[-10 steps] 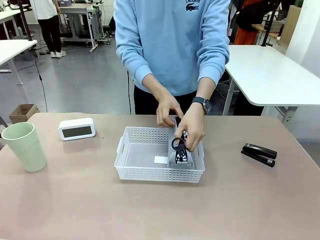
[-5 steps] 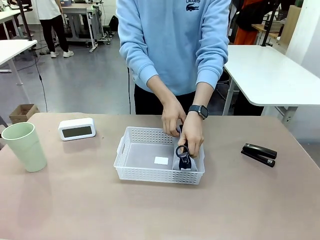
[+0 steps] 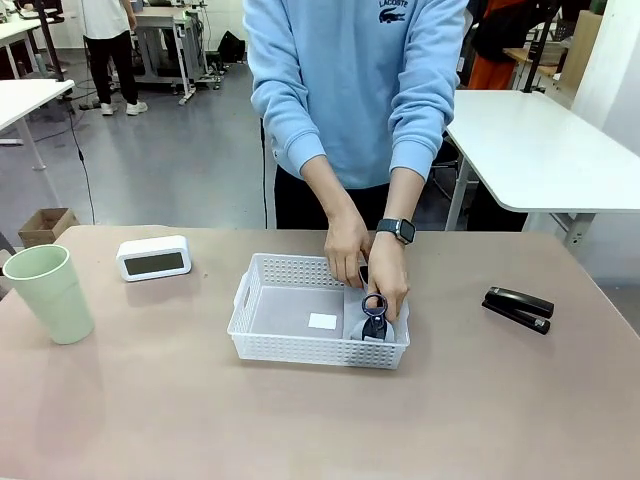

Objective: Efficiently arrange items inside the basket to fit them all.
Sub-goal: Pick up the Digital clock and place it inside the Organizing basket.

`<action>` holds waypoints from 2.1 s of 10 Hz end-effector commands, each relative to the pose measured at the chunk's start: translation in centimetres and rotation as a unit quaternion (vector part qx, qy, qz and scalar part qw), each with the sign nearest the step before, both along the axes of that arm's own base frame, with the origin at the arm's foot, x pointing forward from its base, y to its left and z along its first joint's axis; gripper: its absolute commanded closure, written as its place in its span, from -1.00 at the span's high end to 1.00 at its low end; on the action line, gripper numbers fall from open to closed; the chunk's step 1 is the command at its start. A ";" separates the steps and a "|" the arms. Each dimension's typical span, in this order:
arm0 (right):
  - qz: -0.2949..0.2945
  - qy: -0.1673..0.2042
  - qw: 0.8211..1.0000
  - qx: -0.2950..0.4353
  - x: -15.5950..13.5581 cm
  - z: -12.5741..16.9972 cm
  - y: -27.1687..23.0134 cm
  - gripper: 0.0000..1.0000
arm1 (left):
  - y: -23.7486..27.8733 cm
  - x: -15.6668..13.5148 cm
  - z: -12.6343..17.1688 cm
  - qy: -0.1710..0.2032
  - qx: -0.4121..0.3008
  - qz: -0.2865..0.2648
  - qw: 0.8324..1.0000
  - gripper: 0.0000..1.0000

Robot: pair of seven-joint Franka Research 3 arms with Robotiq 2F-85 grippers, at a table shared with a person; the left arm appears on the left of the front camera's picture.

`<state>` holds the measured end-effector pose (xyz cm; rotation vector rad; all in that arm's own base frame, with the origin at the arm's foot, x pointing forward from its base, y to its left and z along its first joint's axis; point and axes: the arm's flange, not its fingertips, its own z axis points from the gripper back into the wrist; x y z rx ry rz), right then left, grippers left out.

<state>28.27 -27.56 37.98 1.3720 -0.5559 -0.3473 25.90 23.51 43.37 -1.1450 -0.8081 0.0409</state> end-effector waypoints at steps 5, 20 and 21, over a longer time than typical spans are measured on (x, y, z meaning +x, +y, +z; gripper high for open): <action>0.006 0.008 1.000 0.002 -0.3 0.3 0.1 1.00 | 0.1 0.1 0.1 -0.015 -0.001 -0.001 1.000 1.00; 0.006 0.008 1.000 0.002 -0.3 0.3 0.1 1.00 | -25.0 19.5 9.1 -0.050 0.667 -0.353 0.654 1.00; 0.006 0.008 1.000 0.002 -0.3 0.3 0.1 1.00 | -23.4 18.5 12.5 -0.069 0.606 -0.290 0.738 1.00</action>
